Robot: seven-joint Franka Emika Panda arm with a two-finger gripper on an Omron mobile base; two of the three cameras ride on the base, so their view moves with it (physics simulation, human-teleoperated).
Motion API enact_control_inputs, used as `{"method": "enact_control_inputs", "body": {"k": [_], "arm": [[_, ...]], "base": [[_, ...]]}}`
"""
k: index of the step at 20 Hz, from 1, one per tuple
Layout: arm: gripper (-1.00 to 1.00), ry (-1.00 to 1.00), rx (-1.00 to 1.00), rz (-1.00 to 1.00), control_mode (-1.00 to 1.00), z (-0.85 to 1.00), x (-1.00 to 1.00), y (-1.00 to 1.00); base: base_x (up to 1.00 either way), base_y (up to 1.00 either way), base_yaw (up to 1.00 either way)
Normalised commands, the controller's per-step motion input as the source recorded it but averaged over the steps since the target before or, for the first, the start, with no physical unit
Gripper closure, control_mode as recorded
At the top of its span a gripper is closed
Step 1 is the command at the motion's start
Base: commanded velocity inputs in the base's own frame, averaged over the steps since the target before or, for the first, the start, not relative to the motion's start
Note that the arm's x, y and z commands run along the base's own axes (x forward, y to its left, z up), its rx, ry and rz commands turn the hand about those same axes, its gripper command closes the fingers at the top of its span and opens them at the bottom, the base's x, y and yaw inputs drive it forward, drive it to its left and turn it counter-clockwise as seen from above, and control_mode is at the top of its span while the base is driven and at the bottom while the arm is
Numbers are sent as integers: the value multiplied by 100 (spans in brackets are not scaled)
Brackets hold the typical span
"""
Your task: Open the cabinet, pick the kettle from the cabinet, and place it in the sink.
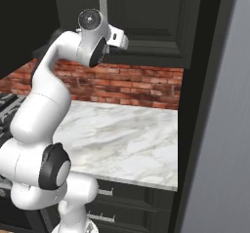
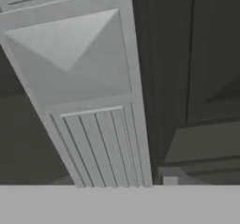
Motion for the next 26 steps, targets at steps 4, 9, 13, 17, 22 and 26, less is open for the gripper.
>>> {"method": "enact_control_inputs", "body": {"k": [4, 9, 13, 17, 22, 26], "arm": [[100, -19, 0, 0, -100, -4, 20, 12], [100, -8, 0, 1, -100, 1, 5, 10], [100, 0, 0, 7, -100, 6, -33, -10], [100, 0, 0, 15, -100, 8, -50, -21], [100, 0, 0, 17, -100, 10, -57, -27], [100, 0, 0, 18, -100, 10, -63, -37]], "base": [[0, 0, 0], [0, 0, 0], [0, 0, 0], [0, 0, 0], [0, 0, 0], [0, 0, 0]]}}
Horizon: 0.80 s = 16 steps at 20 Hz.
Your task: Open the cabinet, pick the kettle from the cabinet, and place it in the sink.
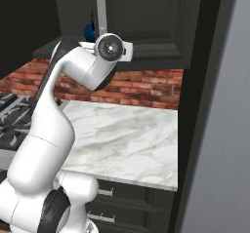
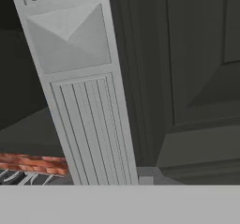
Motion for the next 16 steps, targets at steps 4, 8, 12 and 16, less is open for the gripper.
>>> {"method": "enact_control_inputs", "body": {"k": [4, 8, 12, 16], "arm": [[100, 0, 0, 14, -100, 13, -64, -41], [100, 0, -2, 10, -100, 13, -64, -41], [100, 0, -11, 1, -100, -6, -47, -9], [-100, 0, -8, 0, -100, -16, -25, 0]], "base": [[0, 0, 0], [0, 0, 0], [0, 0, 0], [0, 0, 0]]}}
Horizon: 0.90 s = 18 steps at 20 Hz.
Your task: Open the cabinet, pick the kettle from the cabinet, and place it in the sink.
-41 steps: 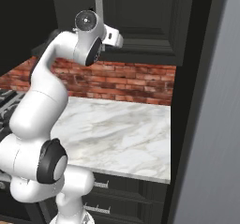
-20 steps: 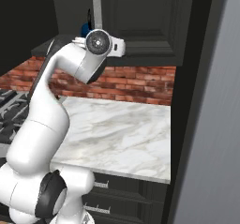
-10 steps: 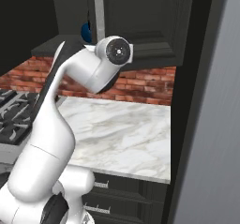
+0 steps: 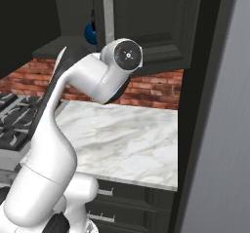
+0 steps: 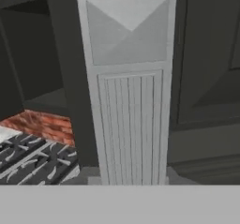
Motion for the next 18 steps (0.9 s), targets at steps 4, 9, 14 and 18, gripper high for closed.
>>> {"method": "enact_control_inputs", "body": {"k": [4, 9, 14, 18], "arm": [[-100, -2, -11, -30, -100, -17, -16, -5], [-100, 3, 0, -32, -100, -1, -46, -3], [-100, 7, 3, -25, -100, 1, -52, 6], [-100, 10, 10, -16, -100, 4, -44, 16]], "base": [[0, 0, 0], [0, 0, 0], [0, 0, 0], [0, 0, 0]]}}
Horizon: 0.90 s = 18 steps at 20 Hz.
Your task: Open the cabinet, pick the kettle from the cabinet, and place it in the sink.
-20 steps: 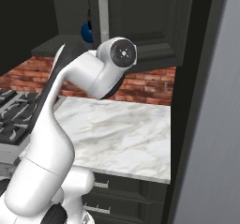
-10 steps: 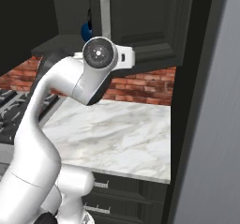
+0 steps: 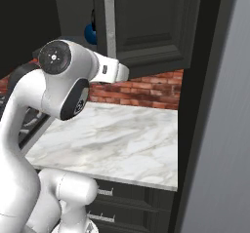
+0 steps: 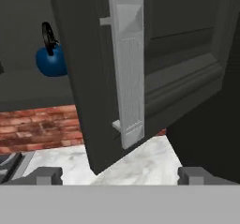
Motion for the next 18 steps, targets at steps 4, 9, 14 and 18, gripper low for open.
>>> {"method": "enact_control_inputs", "body": {"k": [4, 9, 14, 18], "arm": [[-100, 17, 12, -17, -100, 12, -22, 34], [-100, 19, 19, -23, -100, 15, -12, 43], [-100, 15, 20, -28, -100, 2, 4, 43], [-100, 2, 27, -25, -100, -6, 28, 36]], "base": [[0, 0, 0], [0, 0, 0], [0, 0, 0], [0, 0, 0]]}}
